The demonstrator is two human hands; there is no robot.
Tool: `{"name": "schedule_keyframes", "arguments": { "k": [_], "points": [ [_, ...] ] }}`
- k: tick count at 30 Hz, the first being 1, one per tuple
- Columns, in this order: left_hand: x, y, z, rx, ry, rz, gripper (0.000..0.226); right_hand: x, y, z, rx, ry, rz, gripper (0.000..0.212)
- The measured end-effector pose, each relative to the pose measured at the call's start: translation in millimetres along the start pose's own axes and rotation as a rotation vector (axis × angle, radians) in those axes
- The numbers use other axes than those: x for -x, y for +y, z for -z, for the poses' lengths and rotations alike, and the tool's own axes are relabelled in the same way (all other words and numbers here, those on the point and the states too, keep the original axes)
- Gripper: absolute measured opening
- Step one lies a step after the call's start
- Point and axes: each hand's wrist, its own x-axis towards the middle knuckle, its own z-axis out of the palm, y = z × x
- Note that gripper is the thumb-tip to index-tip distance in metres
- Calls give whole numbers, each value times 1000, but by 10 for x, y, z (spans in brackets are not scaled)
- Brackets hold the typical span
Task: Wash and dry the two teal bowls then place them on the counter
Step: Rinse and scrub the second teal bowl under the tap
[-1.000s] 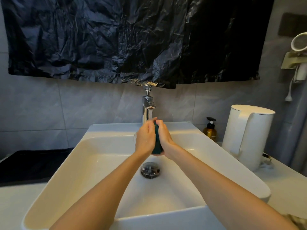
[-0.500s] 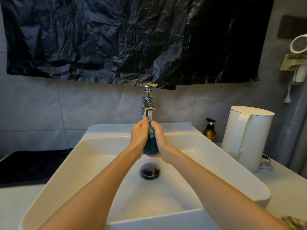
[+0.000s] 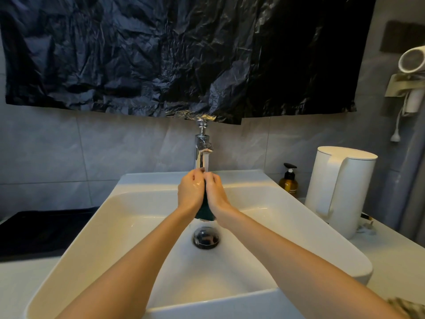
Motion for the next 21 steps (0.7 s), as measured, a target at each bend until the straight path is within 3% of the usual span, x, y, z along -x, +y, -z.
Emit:
{"name": "schedule_keyframes", "arguments": {
  "k": [2,4,8,12,14,18,21],
  "points": [
    [120,-5,-18,19,-55,-127,32,-80,0,-3,-268,8,-128,59],
    [199,-22,-60,-8,-113,-208,31,-6,-55,12,-599,-35,-201,51],
    [153,-14,-82,-60,-142,-224,31,42,-93,215,-407,-6,-339,57],
    [27,-27,-21,42,-105,-104,34,-79,-69,128,-126,-14,-199,69],
    [93,-57,12,-6,-109,-183,37,-100,-76,107,-132,16,-170,68],
    [232,-48,-49,-278,-204,-396,43,-67,-147,261,-233,70,-217,48],
    [177,-28,-72,-85,-175,-265,42,-40,-124,247,-191,42,-181,59]
  ]
}}
